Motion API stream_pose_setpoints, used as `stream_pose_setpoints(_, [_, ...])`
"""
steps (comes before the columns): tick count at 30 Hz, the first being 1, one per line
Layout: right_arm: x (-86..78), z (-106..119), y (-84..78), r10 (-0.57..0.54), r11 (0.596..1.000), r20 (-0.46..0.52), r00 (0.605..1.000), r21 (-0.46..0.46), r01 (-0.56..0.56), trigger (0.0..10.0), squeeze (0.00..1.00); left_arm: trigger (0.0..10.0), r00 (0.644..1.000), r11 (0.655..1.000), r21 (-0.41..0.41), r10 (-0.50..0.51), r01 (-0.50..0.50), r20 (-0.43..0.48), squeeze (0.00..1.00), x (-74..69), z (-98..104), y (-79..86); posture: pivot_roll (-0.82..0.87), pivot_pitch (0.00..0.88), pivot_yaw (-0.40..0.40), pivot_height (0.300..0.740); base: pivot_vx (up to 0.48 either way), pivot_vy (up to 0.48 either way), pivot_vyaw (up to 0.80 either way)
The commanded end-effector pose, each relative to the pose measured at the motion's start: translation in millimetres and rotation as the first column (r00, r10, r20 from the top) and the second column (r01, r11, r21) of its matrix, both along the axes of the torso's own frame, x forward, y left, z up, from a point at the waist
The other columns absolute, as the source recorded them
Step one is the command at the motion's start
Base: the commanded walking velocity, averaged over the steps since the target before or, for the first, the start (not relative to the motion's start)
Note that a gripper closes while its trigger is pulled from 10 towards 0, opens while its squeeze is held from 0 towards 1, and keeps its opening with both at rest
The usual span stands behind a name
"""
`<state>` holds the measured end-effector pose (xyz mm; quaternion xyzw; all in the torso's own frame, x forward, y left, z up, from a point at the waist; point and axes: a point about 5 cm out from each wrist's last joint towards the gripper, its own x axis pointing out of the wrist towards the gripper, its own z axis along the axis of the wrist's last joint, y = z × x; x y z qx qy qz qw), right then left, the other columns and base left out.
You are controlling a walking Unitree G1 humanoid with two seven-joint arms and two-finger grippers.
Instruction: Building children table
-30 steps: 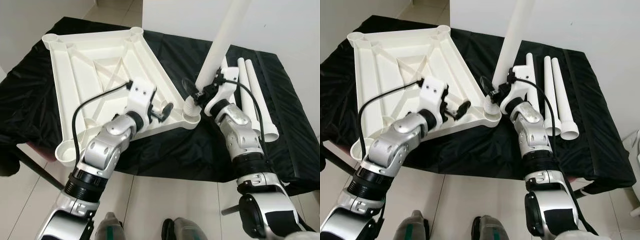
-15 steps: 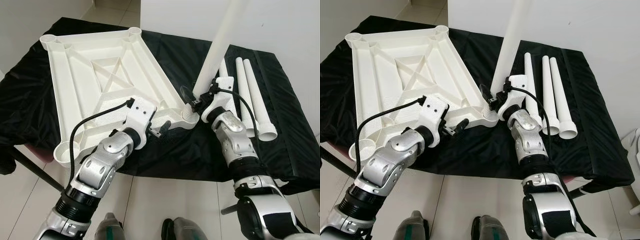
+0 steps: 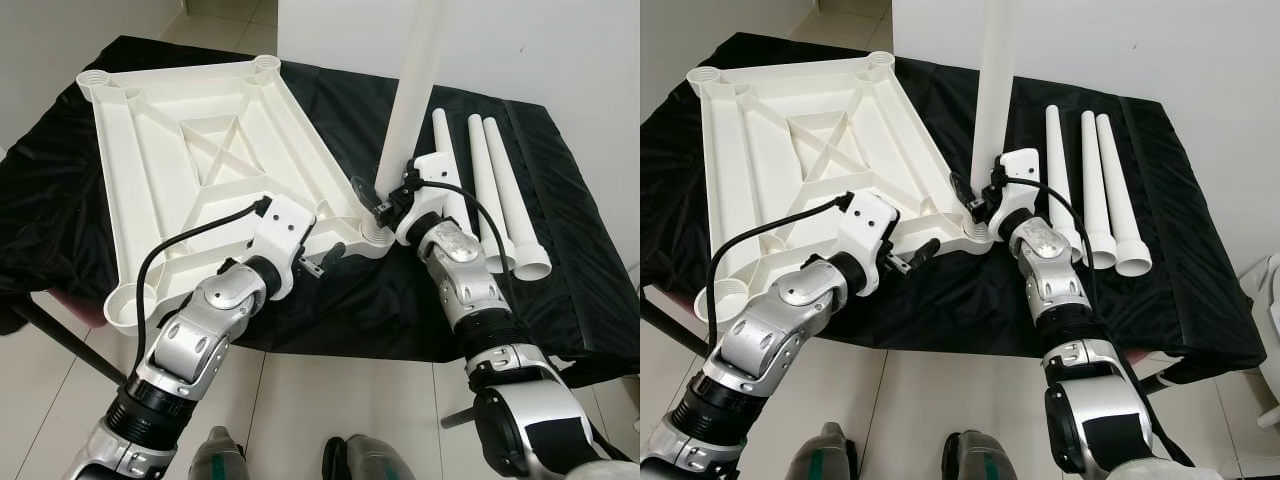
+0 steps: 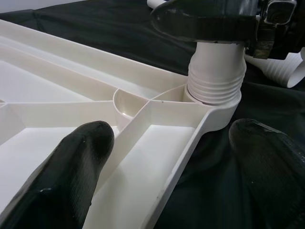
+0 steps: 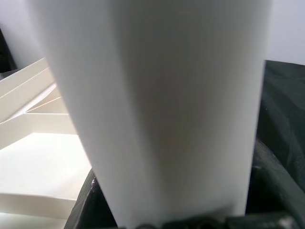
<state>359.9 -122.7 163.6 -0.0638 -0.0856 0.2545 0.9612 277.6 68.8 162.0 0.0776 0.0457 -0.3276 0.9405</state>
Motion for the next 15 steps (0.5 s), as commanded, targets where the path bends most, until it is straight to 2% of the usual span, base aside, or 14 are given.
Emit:
stream_pose_setpoints(1, [-3.1,-18,-0.1,-0.002,1.0,-0.07,0.998,-0.024,0.0,10.0,0.0,10.0,0.994,0.994,-0.001,-0.107,0.107,-0.013,0.0,-6.2,1,-5.8,0.05,0.046,-0.062,0.74,0.0,0.0,0.0])
stream_pose_setpoints(8, [-7.2,-25,-3.9,-0.007,0.999,-0.066,0.998,-0.047,0.004,10.0,0.0,10.0,0.994,0.994,0.005,-0.109,0.109,-0.013,0.0,-7.3,2,-5.2,0.05,0.049,-0.061,0.74,0.0,0.0,0.0])
stream_pose_setpoints(11, [-6.4,-28,-7.6,-0.034,0.999,-0.102,0.994,-0.006,0.033,10.0,0.0,10.0,0.994,0.994,0.008,-0.112,0.112,-0.013,0.0,-7.6,2,-5.1,0.04,0.051,-0.059,0.74,0.0,0.0,0.0])
stream_pose_setpoints(13, [-1.4,-31,-16.4,-0.111,0.99,-0.169,0.979,0.072,0.125,10.0,0.0,10.0,0.993,0.993,0.008,-0.117,0.117,-0.014,0.0,-8.3,2,-5.7,0.04,0.052,-0.058,0.74,0.0,0.0,0.0])
stream_pose_setpoints(15, [0.2,-30,-18.0,-0.126,0.986,-0.18,0.976,0.085,0.143,10.0,0.0,10.0,0.993,0.993,0.007,-0.118,0.118,-0.014,0.0,-8.3,2,-5.9,0.04,0.052,-0.058,0.74,0.0,0.0,0.0])
